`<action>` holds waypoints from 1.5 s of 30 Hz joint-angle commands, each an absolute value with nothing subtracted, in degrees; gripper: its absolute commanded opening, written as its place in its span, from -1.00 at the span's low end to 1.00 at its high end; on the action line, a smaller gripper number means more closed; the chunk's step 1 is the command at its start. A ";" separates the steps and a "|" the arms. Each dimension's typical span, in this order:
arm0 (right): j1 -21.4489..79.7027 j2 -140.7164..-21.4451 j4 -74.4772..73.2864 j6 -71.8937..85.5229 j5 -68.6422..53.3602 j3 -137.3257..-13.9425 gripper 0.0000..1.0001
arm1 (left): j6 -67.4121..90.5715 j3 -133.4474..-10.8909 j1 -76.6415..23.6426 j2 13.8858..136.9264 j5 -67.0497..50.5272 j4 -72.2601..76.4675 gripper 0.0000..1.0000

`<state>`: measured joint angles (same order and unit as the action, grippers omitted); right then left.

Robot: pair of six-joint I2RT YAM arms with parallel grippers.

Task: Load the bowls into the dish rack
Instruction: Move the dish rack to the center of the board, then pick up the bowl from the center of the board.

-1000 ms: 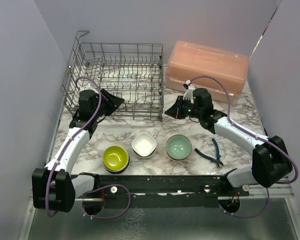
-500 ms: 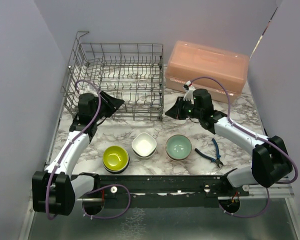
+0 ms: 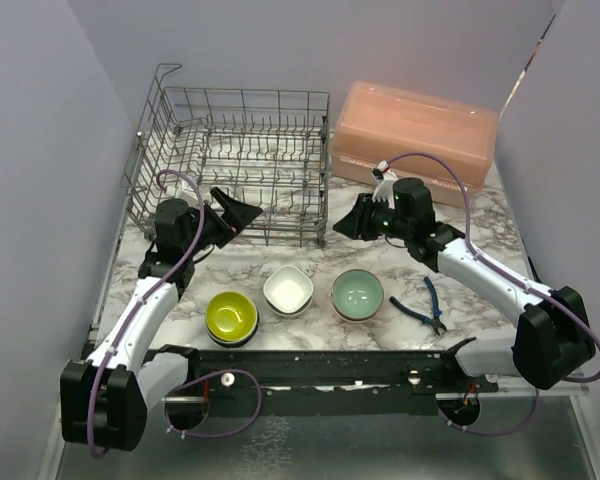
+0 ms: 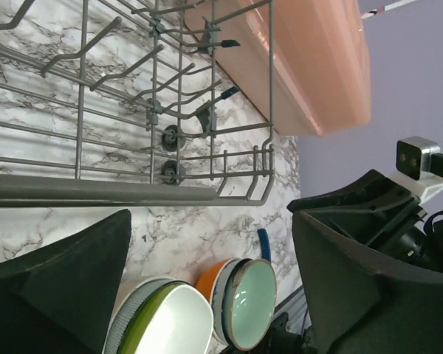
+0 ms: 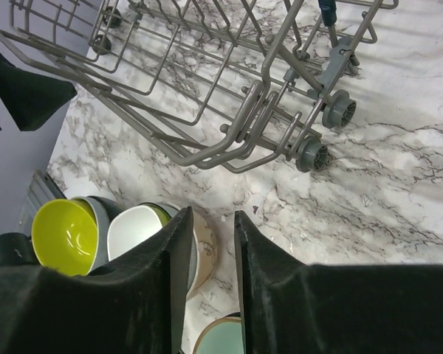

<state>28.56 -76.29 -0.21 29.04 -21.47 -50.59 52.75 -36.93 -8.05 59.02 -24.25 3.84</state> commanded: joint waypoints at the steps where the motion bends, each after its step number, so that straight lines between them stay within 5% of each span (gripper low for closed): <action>1: 28.92 -73.74 -3.55 27.66 -20.28 -49.20 -0.23 | 53.55 -35.24 -8.06 54.43 -27.77 2.86 0.95; 12: 28.91 -64.26 -8.51 26.49 -16.49 -40.83 0.33 | 54.31 -29.24 -8.02 45.44 -28.59 -2.81 0.98; 25: 28.83 -49.42 -26.44 31.20 -7.26 -36.59 0.27 | 44.84 -31.53 -10.70 43.06 -29.75 -12.40 0.98; 37: 28.91 -48.30 -33.57 33.79 -8.96 -35.57 0.18 | 35.52 -43.52 -38.70 56.20 -9.17 -17.93 0.98; 45: 28.83 -49.65 -32.43 33.20 -10.23 -34.34 -0.15 | 33.05 -49.80 -44.73 62.26 -0.67 -21.41 0.98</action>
<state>28.56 -48.73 -31.59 33.43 -9.13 -35.59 35.57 -47.62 -43.94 60.71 -7.09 -18.59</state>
